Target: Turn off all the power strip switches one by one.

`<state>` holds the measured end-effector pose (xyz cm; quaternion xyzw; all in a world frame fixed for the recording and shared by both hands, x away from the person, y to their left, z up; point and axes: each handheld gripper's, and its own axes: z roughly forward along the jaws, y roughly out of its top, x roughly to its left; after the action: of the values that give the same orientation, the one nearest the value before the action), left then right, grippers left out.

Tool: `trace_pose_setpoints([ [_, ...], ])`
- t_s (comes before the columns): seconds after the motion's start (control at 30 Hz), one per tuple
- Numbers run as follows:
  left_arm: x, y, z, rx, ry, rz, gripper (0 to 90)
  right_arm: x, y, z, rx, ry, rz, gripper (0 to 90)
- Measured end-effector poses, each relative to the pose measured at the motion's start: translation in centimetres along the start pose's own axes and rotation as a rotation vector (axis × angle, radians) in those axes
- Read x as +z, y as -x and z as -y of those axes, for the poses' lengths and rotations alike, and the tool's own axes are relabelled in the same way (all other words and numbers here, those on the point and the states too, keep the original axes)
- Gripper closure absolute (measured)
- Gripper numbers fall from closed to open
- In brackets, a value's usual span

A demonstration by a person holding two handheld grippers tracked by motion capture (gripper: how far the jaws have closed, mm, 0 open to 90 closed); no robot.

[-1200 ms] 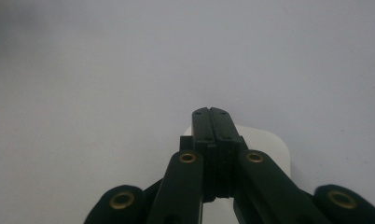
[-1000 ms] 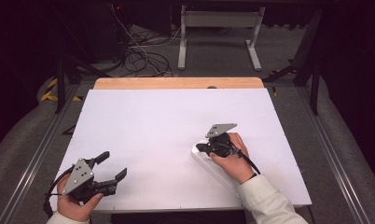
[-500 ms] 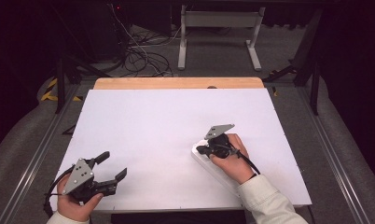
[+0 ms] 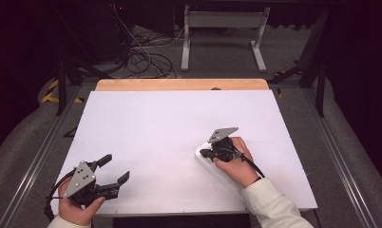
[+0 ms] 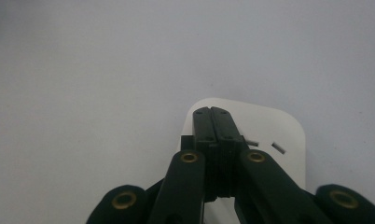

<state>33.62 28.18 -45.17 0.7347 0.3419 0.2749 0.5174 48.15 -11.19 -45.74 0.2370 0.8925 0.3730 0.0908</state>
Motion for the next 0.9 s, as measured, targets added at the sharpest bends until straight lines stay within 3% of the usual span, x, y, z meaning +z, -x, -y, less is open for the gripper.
trace_pose_setpoints([
  [0.23, 0.00, 0.07, 0.00, -0.003, 0.000, -0.002, 18.5, 0.03, -0.25, -0.05, -0.016, -0.004, 0.015, 90.0],
  [0.6, -0.05, 0.13, -0.04, -0.009, 0.002, 0.000, 18.5, -0.09, 0.00, 0.07, 0.007, -0.010, -0.006, 90.0],
  [0.9, -0.04, 0.11, -0.07, 0.000, -0.001, -0.001, 18.5, -0.01, -0.14, 0.03, 0.010, -0.023, 0.004, 90.0],
])
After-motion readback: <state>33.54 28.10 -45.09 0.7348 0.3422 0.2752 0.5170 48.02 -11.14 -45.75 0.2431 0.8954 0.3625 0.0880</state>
